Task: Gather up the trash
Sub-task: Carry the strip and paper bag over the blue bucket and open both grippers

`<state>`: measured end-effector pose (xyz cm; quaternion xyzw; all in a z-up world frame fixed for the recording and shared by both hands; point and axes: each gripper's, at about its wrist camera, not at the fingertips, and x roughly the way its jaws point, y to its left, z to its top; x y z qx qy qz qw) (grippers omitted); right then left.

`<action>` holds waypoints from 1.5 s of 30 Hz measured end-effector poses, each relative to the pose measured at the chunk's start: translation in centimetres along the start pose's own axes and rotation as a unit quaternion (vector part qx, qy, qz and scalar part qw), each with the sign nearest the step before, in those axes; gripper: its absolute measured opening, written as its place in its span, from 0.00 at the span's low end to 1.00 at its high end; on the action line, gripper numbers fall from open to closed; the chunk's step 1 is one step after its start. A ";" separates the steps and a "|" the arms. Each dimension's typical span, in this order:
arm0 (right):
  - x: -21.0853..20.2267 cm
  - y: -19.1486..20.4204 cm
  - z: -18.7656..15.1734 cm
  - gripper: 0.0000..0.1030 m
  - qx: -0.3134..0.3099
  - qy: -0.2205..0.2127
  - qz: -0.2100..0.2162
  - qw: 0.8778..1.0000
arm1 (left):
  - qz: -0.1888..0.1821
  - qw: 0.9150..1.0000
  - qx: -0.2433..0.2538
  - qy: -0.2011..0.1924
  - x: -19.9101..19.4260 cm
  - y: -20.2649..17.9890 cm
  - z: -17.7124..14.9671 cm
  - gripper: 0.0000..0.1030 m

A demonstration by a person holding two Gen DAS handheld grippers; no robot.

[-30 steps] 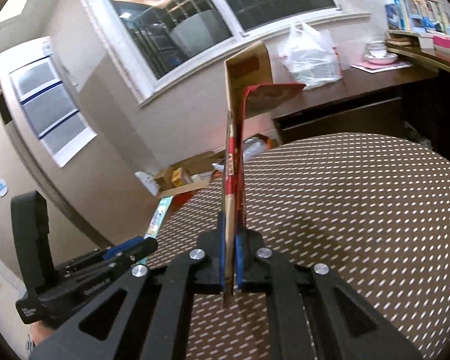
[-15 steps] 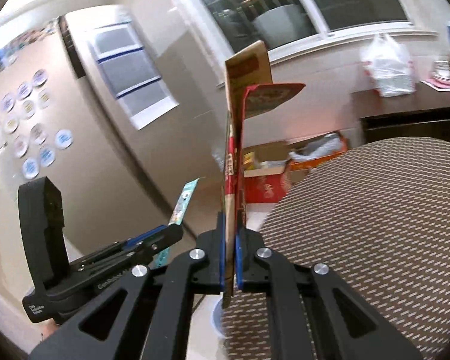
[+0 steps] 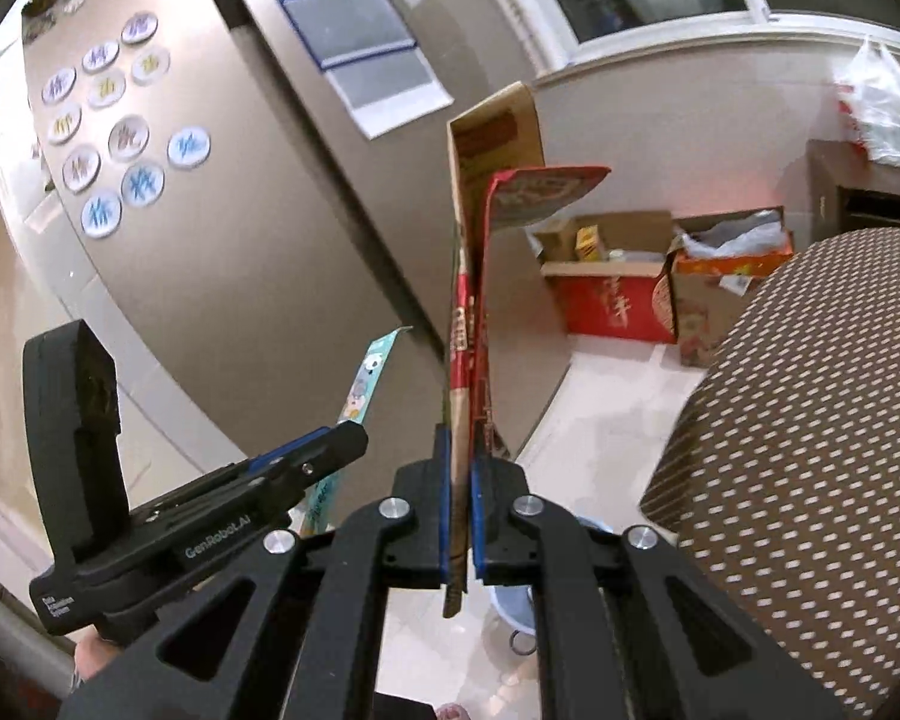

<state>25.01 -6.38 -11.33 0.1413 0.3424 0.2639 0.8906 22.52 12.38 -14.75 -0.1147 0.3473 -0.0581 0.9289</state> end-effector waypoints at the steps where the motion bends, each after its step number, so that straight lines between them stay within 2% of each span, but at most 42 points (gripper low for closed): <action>1: 0.5 0.1 -0.2 0.06 0.000 0.005 0.001 1.000 | 0.003 1.000 -0.005 0.004 0.3 0.7 -0.1 0.26; 9: 5.7 0.3 -1.5 0.06 0.001 0.044 -0.004 0.999 | 0.022 0.998 -0.034 0.044 4.1 4.8 -1.4 0.26; 19: 9.0 -0.9 -1.4 0.06 -0.006 0.040 -0.046 0.998 | 0.031 0.996 -0.039 0.074 8.7 5.8 -1.1 0.28; 20: 9.1 -1.1 -1.4 0.06 -0.004 0.039 -0.049 0.998 | 0.037 0.995 -0.042 0.077 9.3 5.9 -0.8 0.40; 22: 9.6 -1.6 -1.3 0.06 0.001 0.041 -0.057 0.998 | 0.051 0.995 -0.053 0.073 9.6 6.6 -0.9 0.72; 25: 10.1 -2.2 -1.4 0.06 0.006 0.045 -0.060 0.997 | 0.039 0.994 -0.062 0.078 10.0 6.9 -0.8 0.72; 30: 10.6 -2.2 -1.7 0.06 0.007 0.051 -0.056 0.997 | 0.046 0.993 -0.064 0.082 10.0 7.2 -1.2 0.72; 42: 12.1 -0.8 -2.0 0.06 -0.001 0.054 -0.050 0.997 | 0.070 0.991 -0.083 0.080 8.6 9.1 -1.3 0.72; 45: 12.3 -0.6 -1.9 0.06 -0.003 0.051 -0.051 0.997 | 0.088 0.989 -0.088 0.075 8.2 9.5 -1.2 0.72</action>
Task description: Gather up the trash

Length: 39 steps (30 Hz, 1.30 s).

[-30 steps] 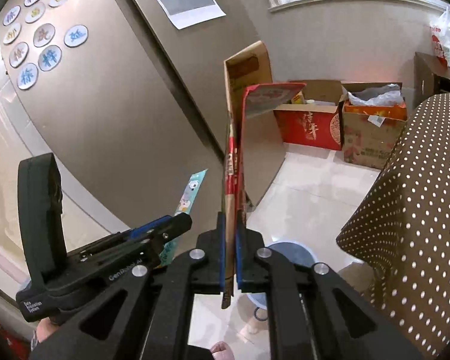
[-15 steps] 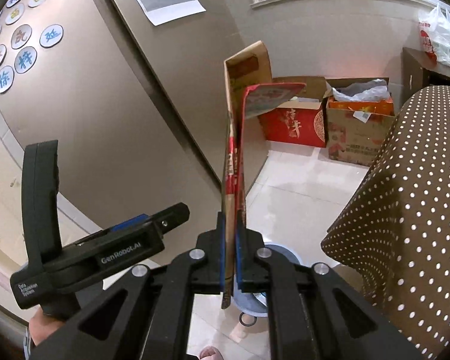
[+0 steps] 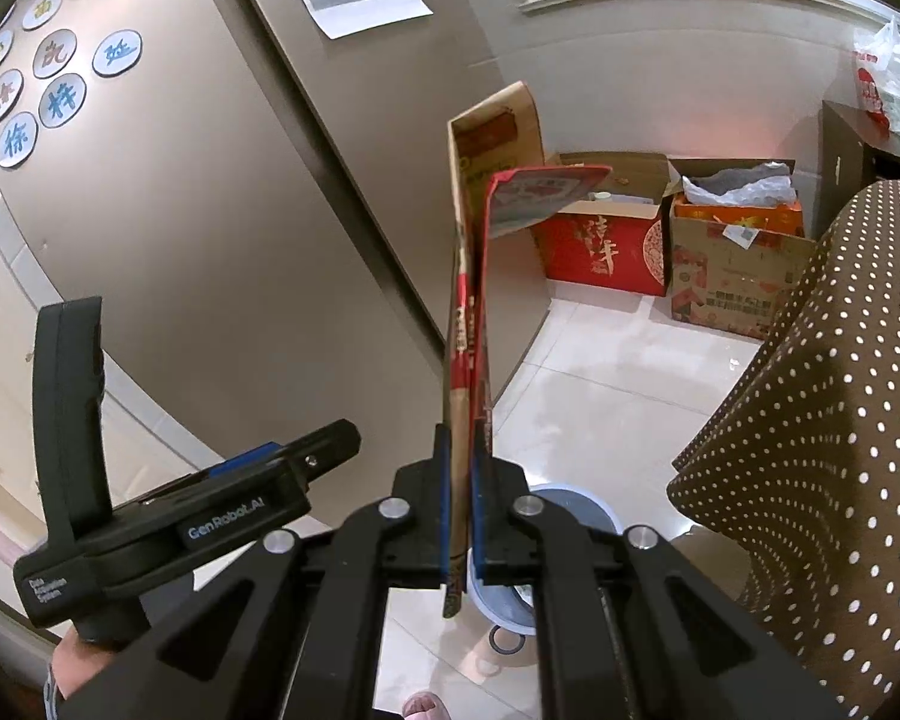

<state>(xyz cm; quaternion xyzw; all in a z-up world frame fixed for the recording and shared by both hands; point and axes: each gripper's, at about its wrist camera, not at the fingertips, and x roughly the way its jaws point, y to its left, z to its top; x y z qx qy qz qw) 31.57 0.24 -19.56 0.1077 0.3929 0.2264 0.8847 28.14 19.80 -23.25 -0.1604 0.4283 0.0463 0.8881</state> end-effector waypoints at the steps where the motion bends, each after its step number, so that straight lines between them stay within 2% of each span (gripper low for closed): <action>1: 0.1 0.0 0.1 0.06 0.000 -0.002 0.000 1.000 | 0.005 1.000 -0.002 -0.001 0.0 0.2 0.0 0.72; 4: 0.7 0.0 0.2 0.07 0.005 -0.006 0.001 1.000 | 0.016 1.000 -0.021 0.002 0.2 1.3 0.0 0.72; 6: 1.7 -0.2 0.3 0.11 0.011 -0.007 0.000 1.000 | 0.024 0.999 -0.028 0.003 0.2 1.9 0.0 0.72; 7: 2.1 -0.1 0.3 0.16 0.012 -0.004 0.001 1.000 | 0.027 0.999 -0.029 0.004 0.2 2.1 -0.1 0.72; 8: 2.8 -0.2 0.3 0.27 0.013 0.002 -0.006 1.000 | 0.029 0.999 -0.031 0.007 0.2 2.2 -0.1 0.72; 9: 3.0 -0.2 0.2 0.34 0.013 0.004 -0.010 1.000 | 0.033 0.999 -0.031 0.009 0.2 2.2 -0.2 0.72; 14: 2.2 -0.3 -0.3 0.37 0.006 -0.001 -0.024 1.000 | 0.034 0.999 -0.037 0.013 -0.3 2.2 -0.2 0.72; 17: 0.4 0.0 -0.3 0.44 -0.001 -0.010 -0.037 0.999 | 0.037 0.999 -0.029 0.009 -1.4 1.4 -0.2 0.72; 21: -4.0 0.3 0.2 0.57 -0.008 -0.041 -0.056 0.998 | 0.034 0.999 -0.005 -0.015 -4.4 -0.6 -0.1 0.76; 28: -13.1 1.2 0.3 0.71 -0.023 -0.091 -0.086 0.992 | 0.016 0.996 0.049 -0.073 -11.8 -5.1 -0.9 0.81; 29: -14.4 1.4 0.2 0.75 -0.027 -0.098 -0.092 0.990 | 0.014 0.995 0.056 -0.083 -13.0 -5.7 -1.1 0.83; 39: -27.3 3.2 -1.7 0.84 -0.056 -0.175 -0.133 0.974 | -0.006 0.978 0.117 -0.170 -23.8 -11.3 -3.4 0.90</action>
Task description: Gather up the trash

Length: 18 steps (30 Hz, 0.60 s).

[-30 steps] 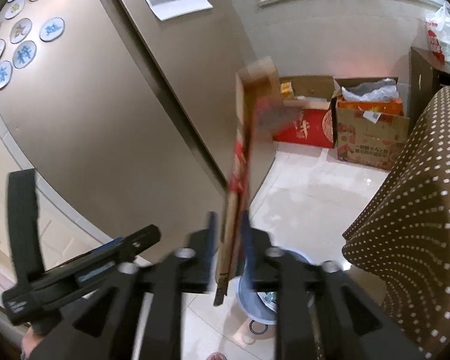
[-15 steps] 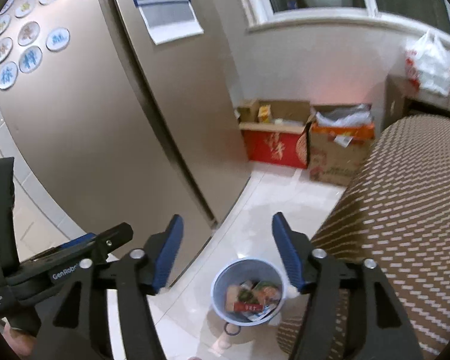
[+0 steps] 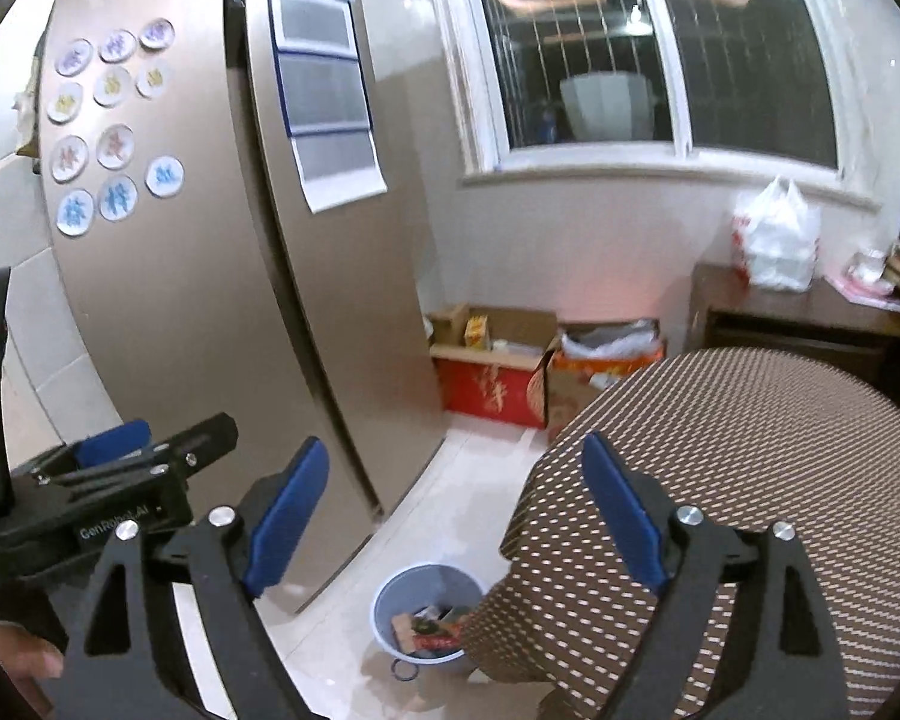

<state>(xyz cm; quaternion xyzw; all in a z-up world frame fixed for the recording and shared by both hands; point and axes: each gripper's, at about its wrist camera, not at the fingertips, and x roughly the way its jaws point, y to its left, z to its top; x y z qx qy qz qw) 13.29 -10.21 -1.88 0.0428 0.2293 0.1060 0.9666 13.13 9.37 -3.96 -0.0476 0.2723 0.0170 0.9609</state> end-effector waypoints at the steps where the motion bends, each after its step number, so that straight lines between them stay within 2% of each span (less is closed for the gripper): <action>1: -1.1 0.0 0.0 0.84 -0.002 -0.007 -0.002 1.000 | -0.001 1.000 0.003 -0.009 -1.0 -0.3 0.1 0.90; 12: -10.6 0.4 0.9 0.88 -0.021 -0.078 -0.015 0.997 | -0.008 0.994 0.033 -0.104 -10.7 -2.7 0.5 0.92; 18: -13.6 1.1 1.0 0.91 -0.034 -0.112 -0.028 0.993 | -0.007 0.990 0.049 -0.134 -13.6 -3.4 0.2 0.92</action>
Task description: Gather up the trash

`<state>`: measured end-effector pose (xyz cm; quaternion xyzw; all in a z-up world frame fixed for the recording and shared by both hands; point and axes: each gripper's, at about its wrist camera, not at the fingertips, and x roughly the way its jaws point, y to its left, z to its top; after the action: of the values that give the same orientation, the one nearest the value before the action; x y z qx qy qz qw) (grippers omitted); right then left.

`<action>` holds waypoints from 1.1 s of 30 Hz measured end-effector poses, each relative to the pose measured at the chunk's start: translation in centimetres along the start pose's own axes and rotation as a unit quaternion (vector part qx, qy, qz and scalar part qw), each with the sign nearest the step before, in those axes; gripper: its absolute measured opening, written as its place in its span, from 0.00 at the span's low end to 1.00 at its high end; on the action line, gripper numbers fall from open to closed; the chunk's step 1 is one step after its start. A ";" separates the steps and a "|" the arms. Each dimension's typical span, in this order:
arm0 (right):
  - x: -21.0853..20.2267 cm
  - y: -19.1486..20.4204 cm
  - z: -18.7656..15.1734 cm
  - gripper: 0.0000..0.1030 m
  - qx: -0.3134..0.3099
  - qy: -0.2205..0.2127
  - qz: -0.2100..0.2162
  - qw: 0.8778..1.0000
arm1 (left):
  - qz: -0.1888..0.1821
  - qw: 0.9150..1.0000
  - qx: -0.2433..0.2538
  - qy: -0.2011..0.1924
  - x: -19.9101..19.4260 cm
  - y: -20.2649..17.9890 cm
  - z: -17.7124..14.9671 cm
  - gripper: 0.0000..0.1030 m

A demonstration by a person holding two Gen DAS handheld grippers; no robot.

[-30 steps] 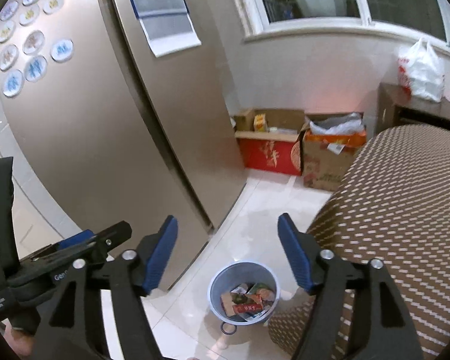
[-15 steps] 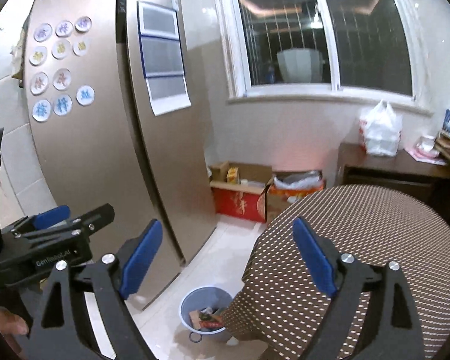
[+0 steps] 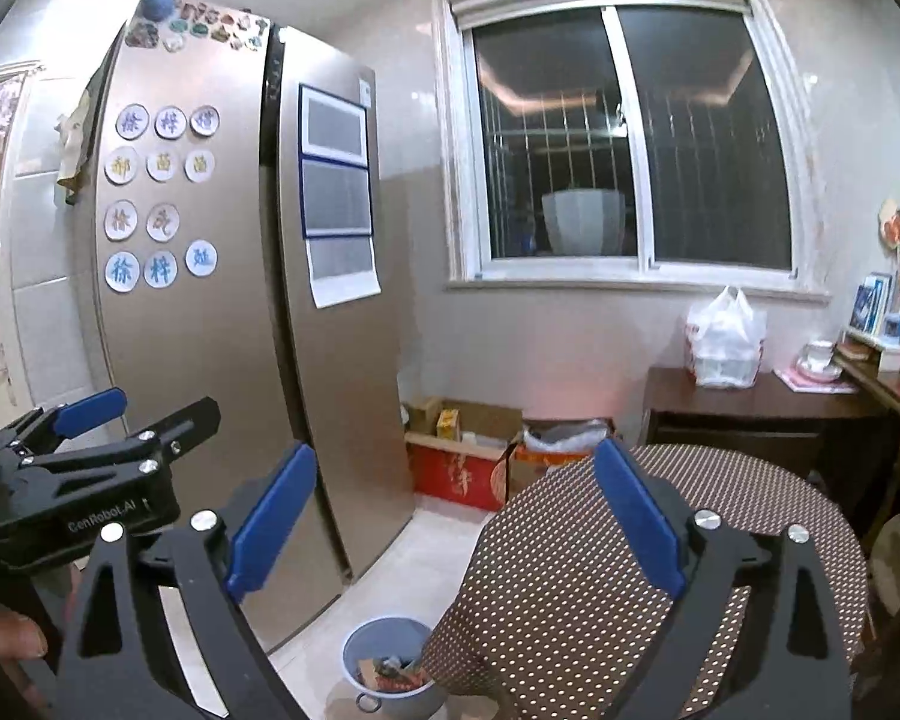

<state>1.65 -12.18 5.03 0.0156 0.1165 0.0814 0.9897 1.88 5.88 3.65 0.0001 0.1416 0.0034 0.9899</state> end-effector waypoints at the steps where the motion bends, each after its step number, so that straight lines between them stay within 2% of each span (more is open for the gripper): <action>1: -0.2 0.0 0.1 0.91 0.000 -0.002 0.001 1.000 | -0.001 1.000 0.001 -0.005 -0.4 -0.1 0.1 0.92; 10: -1.7 -0.1 0.1 0.91 -0.006 -0.011 0.001 1.000 | -0.003 1.000 0.001 -0.030 -2.3 -0.1 0.4 0.93; 33: -0.9 -0.5 0.5 0.92 0.002 -0.004 0.007 1.000 | -0.021 1.000 0.011 -0.021 -0.7 -0.6 0.6 0.93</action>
<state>0.99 -12.86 5.70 0.0184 0.1128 0.0876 0.9896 1.34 5.23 4.43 0.0077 0.1209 -0.0188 0.9925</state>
